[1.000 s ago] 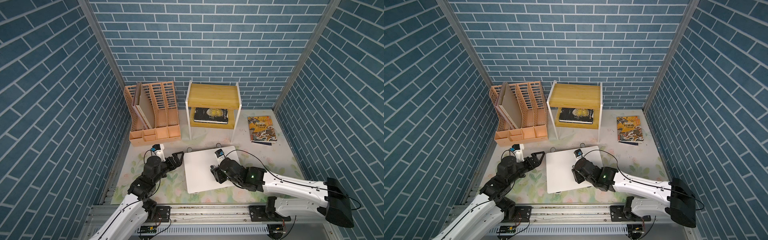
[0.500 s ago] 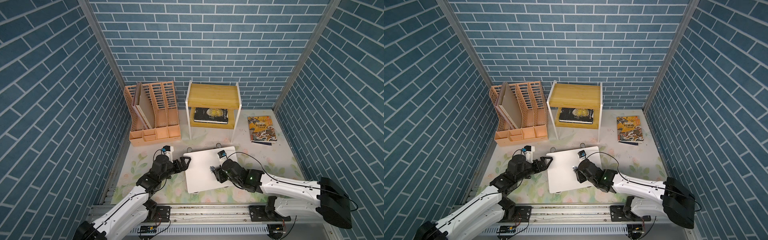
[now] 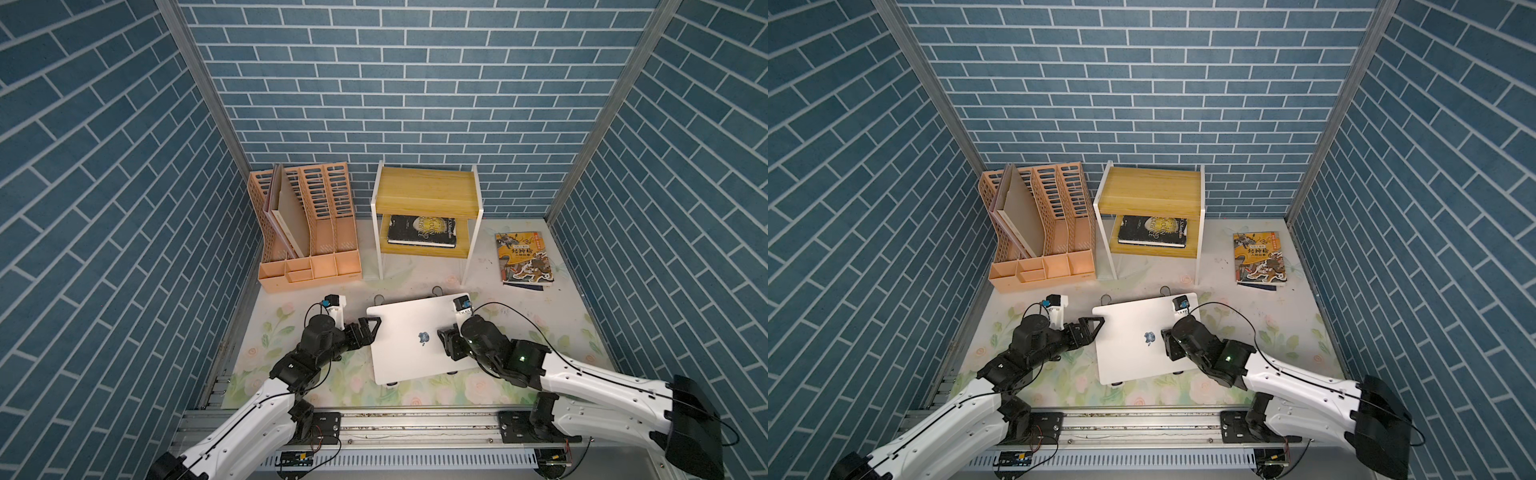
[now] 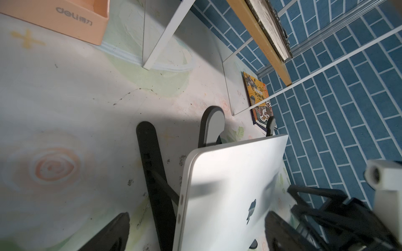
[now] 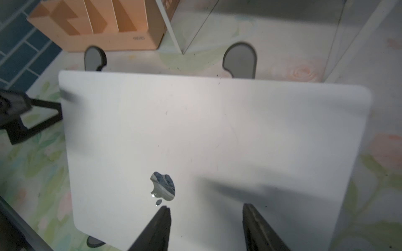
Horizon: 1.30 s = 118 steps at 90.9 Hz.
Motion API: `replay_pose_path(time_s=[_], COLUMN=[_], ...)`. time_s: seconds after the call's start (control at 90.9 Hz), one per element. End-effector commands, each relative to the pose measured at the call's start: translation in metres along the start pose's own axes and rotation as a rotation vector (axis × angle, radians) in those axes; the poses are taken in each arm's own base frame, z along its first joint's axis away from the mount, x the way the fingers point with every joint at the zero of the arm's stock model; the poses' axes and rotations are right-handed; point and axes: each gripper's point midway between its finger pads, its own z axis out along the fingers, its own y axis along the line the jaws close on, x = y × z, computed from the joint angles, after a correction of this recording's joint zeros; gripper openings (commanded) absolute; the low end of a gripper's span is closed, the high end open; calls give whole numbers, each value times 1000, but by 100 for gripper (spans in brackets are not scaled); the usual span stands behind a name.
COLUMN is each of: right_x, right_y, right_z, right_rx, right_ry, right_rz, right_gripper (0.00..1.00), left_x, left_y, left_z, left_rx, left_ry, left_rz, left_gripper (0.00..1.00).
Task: Close the laptop lid and set it aside
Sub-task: Close the lid of the laptop, then pick up the laptop from the computer stand.
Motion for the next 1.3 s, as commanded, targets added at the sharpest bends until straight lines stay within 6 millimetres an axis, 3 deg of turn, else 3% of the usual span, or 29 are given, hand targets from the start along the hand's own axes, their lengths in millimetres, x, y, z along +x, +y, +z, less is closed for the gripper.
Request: replay_pose_path(time_s=[0.0,0.22,0.451,1.001,1.287], right_x=[-7,9,35,68,84], right_y=[-58,-112,-133,-132,-132], right_z=[-20,-26,-16,13,20], right_rx=[232,442,515,439,418], right_ry=[-78,-40,13,62,92], right_rz=[108,203,236,226,240], right_gripper=[58,57,56,57,57], left_x=[13,16,27,42,32], left_y=[1,-5,-6,-11,-35], left_z=[-2,-3,5,14,8], left_rx=[40,113,127,118,171], left_ry=[22,-7,24,50,32], left_rz=[0,-24,-28,14,22], left_gripper=[100,99,90,76,65])
